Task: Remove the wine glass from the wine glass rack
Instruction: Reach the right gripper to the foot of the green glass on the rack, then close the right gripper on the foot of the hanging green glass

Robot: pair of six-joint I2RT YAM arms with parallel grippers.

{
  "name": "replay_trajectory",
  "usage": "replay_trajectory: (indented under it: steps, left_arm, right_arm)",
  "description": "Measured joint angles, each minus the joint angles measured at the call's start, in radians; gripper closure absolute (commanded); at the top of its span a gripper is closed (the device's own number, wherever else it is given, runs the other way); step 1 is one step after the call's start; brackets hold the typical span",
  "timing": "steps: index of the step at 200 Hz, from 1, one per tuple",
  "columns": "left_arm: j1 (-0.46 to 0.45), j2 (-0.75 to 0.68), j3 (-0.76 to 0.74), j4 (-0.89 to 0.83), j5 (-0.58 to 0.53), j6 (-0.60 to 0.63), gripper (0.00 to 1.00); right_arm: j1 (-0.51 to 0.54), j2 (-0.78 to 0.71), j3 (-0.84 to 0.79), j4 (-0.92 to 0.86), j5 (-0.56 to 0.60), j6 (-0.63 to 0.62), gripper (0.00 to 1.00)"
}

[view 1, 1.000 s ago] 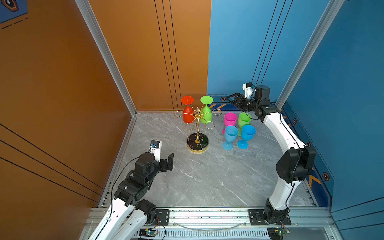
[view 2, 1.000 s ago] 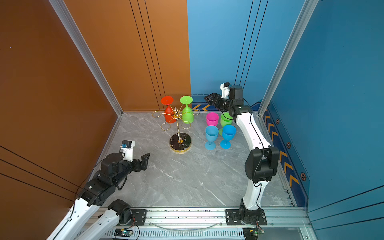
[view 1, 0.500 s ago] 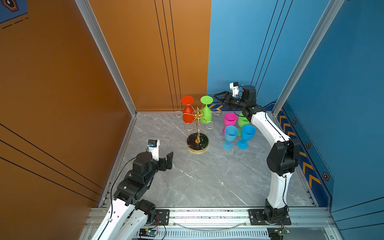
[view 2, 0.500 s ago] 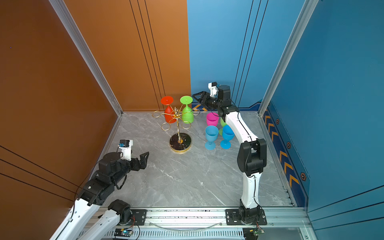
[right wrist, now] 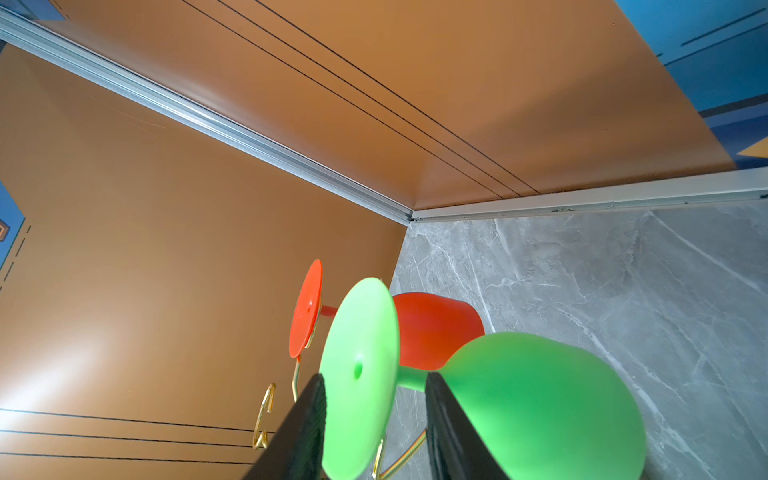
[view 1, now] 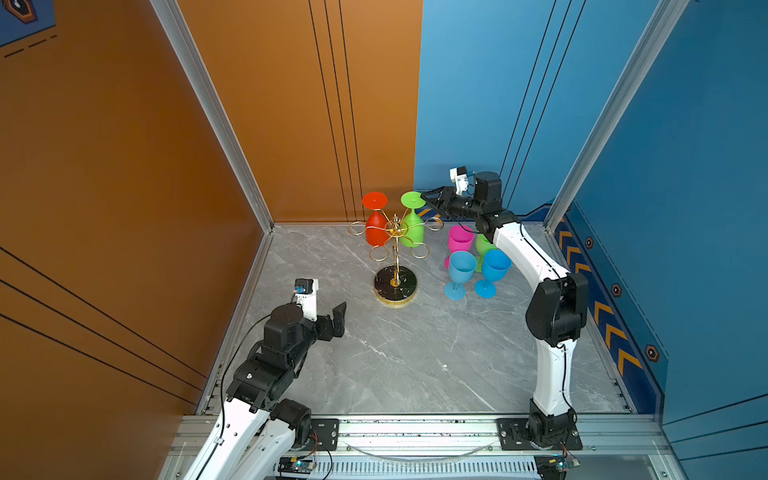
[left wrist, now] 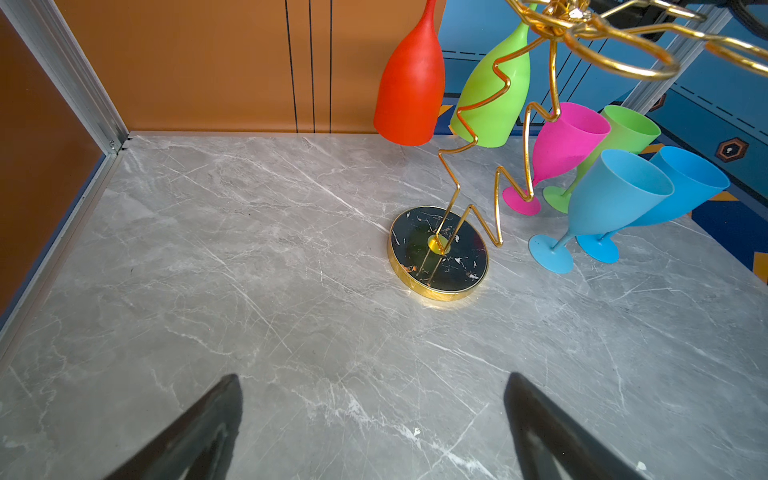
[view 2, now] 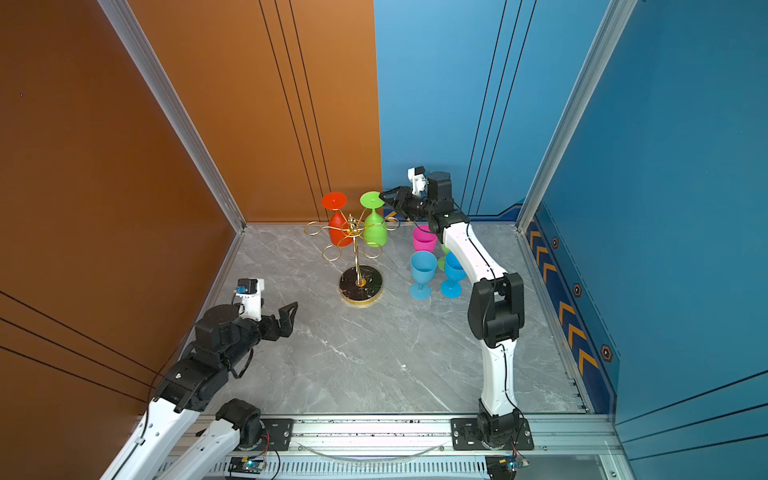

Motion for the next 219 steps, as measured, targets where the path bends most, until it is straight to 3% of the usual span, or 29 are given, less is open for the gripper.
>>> replay_trajectory:
  steps: [53,136,219]
  left_arm:
    - [0.0,0.0,0.0,0.0,0.0,0.0,0.02]
    - [0.001,-0.002,0.0,0.0,0.0,0.0,0.02]
    - [0.006,-0.006,0.0,0.0,0.002,0.0,0.02]
  right_arm:
    - [0.001,0.013,0.007,-0.003,-0.015,0.009,0.81]
    - [0.001,-0.001,0.024,0.007,-0.031,0.026,1.0]
    - [0.031,-0.021,0.024,-0.013,-0.046,0.026,1.0]
